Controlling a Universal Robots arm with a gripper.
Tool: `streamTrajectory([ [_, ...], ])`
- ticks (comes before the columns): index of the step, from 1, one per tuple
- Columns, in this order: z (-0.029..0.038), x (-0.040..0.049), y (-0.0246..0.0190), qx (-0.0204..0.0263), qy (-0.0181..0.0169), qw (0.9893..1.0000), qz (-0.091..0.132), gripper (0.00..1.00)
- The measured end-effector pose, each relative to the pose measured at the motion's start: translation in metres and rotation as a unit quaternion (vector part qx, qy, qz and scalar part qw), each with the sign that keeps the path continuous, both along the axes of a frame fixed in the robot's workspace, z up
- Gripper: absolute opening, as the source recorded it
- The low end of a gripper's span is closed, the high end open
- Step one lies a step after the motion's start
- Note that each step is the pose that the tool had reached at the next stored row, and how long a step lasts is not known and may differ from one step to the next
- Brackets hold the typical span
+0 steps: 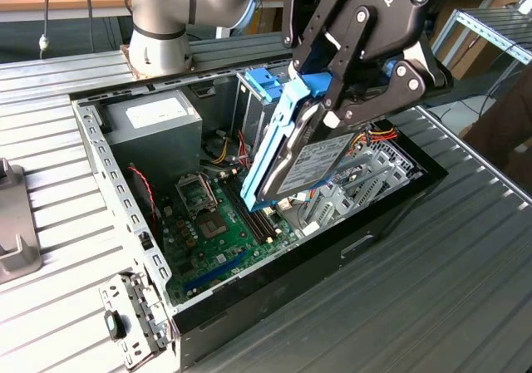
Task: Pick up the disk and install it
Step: 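Pick up the disk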
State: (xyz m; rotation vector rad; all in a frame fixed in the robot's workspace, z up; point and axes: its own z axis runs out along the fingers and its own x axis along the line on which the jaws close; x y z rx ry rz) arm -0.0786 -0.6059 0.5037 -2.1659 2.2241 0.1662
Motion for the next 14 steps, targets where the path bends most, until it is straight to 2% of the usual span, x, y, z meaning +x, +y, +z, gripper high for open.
streamTrajectory([
  [5, -0.0003, 0.01, -0.0001, 0.0, 0.0, 1.0, 0.0, 0.37],
  [14, -0.0006, 0.0207, -0.0003, 0.0, 0.0, 1.0, 0.0, 0.37],
])
